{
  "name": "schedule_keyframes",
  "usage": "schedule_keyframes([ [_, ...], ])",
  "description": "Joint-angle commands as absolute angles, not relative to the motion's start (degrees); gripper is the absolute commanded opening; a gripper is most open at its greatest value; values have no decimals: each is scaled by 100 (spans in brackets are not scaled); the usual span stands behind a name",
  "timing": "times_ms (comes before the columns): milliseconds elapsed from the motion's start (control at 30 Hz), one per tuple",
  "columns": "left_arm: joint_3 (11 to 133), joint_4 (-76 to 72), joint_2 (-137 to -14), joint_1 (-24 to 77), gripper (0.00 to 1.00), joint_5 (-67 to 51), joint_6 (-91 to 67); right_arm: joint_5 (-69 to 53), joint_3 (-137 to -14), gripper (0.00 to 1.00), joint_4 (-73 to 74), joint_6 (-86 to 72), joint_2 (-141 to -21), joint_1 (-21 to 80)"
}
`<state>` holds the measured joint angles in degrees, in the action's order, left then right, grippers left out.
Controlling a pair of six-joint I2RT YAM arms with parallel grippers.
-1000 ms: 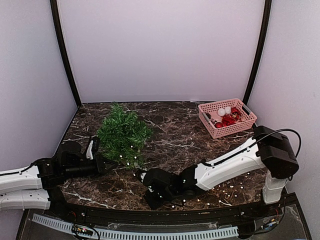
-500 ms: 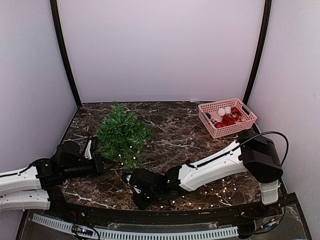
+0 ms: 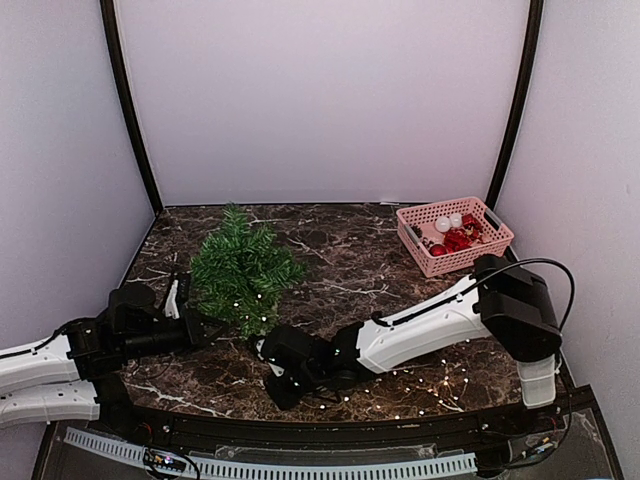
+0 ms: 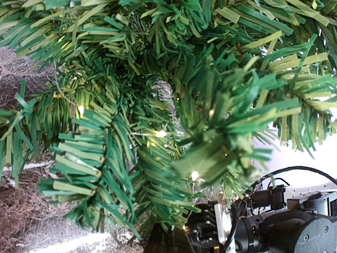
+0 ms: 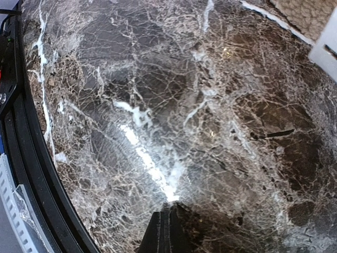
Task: Decorate the small christmas tree
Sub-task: Wrap the side of the string light in the gap of the branches.
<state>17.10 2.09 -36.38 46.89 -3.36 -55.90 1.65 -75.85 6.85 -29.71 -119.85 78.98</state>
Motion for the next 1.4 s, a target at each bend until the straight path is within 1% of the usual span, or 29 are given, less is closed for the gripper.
schedule_keyframes([
  [0,1858,341,-3537,4711,0,-275,-5520,288,-7380,0,1567,-3015,-12255,7807],
  [300,1629,578,-3030,4711,0,-62,-5665,289,-6624,0,1383,-2962,-11687,7977],
  [367,1609,626,-2971,4711,9,-64,-5650,354,-6554,0,1350,-2961,-11595,8030],
  [400,1619,688,-2954,4711,20,-67,-5642,378,-6560,0,1341,-2973,-11558,8050],
  [433,1627,731,-2922,4707,26,-67,-5618,403,-6576,0,1308,-2992,-11538,8062],
  [467,1655,827,-2903,4709,37,-64,-5600,431,-6605,0,1286,-3015,-11513,8065],
  [533,1705,948,-2812,4711,47,-118,-5486,490,-6670,0,1256,-3084,-11469,8068],
  [600,1794,1070,-2714,4711,51,-234,-5393,551,-6698,0,1200,-3141,-11402,8075],
  [733,1932,1334,-2562,4711,52,-517,-5405,600,-6718,0,1139,-3154,-11263,8097],
  [800,1910,1377,-2548,4711,49,-672,-5539,631,-6746,0,1136,-3132,-11230,8138],
  [900,1681,1080,-2555,4763,45,-908,-5783,635,-6797,0,1050,-3087,-11191,8210],
  [1067,1533,585,-2669,5200,44,-787,-6128,683,-6872,0,826,-3030,-11124,8323],
  [1233,1474,-9,-3000,5443,49,-630,-6349,655,-6831,0,438,-2976,-11021,8352],
  [1367,1407,-530,-3338,5518,51,-565,-6541,632,-6769,0,180,-2849,-10955,8375],
])
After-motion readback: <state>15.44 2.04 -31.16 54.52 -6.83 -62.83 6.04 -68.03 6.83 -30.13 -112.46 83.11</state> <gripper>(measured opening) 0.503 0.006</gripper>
